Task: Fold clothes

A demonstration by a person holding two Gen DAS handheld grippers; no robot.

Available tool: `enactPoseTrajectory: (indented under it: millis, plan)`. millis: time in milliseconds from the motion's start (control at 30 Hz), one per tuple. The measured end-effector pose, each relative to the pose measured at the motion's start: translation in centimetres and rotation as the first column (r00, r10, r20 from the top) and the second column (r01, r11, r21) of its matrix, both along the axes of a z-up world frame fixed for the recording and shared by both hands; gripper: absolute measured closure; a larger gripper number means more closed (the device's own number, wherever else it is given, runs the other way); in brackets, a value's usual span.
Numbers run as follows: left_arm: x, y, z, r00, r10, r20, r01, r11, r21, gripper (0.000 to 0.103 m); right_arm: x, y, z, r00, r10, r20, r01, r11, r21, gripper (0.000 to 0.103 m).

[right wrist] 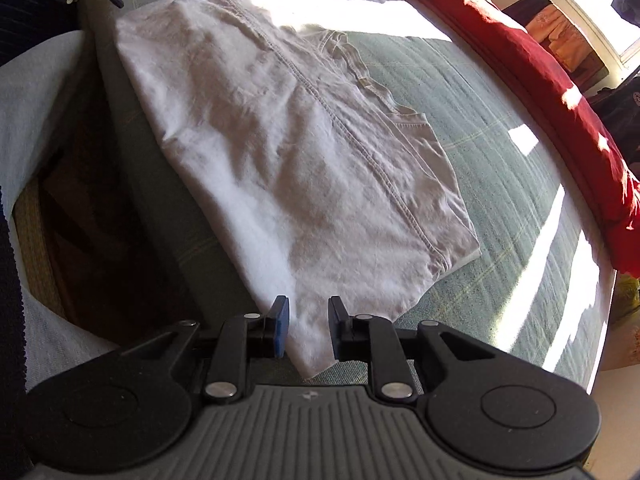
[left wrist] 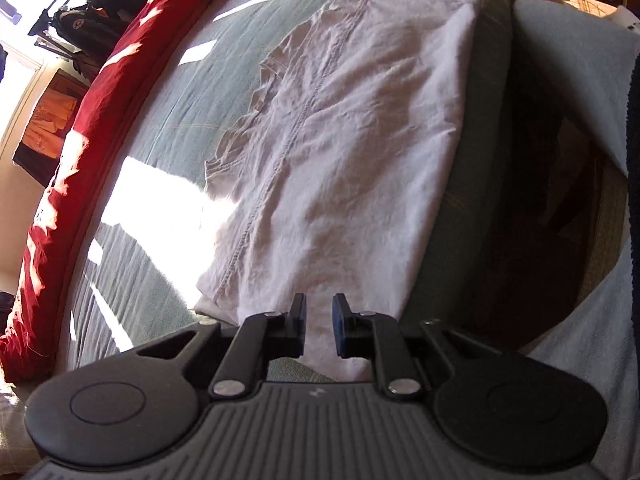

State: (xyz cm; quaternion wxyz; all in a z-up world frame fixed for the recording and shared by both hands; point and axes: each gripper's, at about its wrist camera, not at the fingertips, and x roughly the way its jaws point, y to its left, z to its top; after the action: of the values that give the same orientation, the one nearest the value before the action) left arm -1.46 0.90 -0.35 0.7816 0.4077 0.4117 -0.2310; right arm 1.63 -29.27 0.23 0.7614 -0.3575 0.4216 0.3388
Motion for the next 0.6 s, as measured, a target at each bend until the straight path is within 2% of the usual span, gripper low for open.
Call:
enactPoseTrajectory:
  millis: [67, 133, 200, 300, 400, 500, 600]
  plan:
    - [1.4, -0.3, 0.1, 0.999, 0.044, -0.022, -0.046, 0.995, -0.092, 0.070, 1.2, 0.4, 0.6, 0.999, -0.042, -0.031, 0.045, 0.994, 0.103, 0.074]
    - [2.1, -0.8, -0.7, 0.995, 0.078, -0.055, -0.085, 0.985, -0.150, 0.070, 2.3, 1.0, 0.5, 0.995, -0.071, -0.069, 0.083, 0.980, 0.182, 0.074]
    - [2.5, -1.1, -2.4, 0.990, 0.103, -0.097, -0.117, 0.981, -0.154, 0.070, 3.1, 1.9, -0.6, 0.989, -0.090, -0.117, 0.114, 0.968, 0.223, 0.074]
    - [2.5, -0.6, -5.1, 0.974, 0.156, -0.165, -0.180, 0.973, -0.143, 0.070, 3.8, 2.3, -3.1, 0.975, -0.119, -0.186, 0.160, 0.962, 0.220, 0.074]
    - [2.3, 0.9, -6.5, 0.958, 0.205, -0.200, -0.233, 0.963, -0.133, 0.069, 4.1, 1.4, -5.2, 0.957, -0.169, -0.236, 0.214, 0.959, 0.183, 0.074]
    - [3.1, 2.0, -5.6, 0.955, 0.225, -0.194, -0.255, 0.956, -0.144, 0.068, 4.5, -0.5, -5.9, 0.947, -0.203, -0.248, 0.247, 0.956, 0.160, 0.074]
    - [4.1, 2.9, -4.1, 0.955, 0.238, -0.178, -0.267, 0.951, -0.159, 0.068, 5.2, -1.5, -4.6, 0.952, -0.191, -0.241, 0.240, 0.951, 0.194, 0.073]
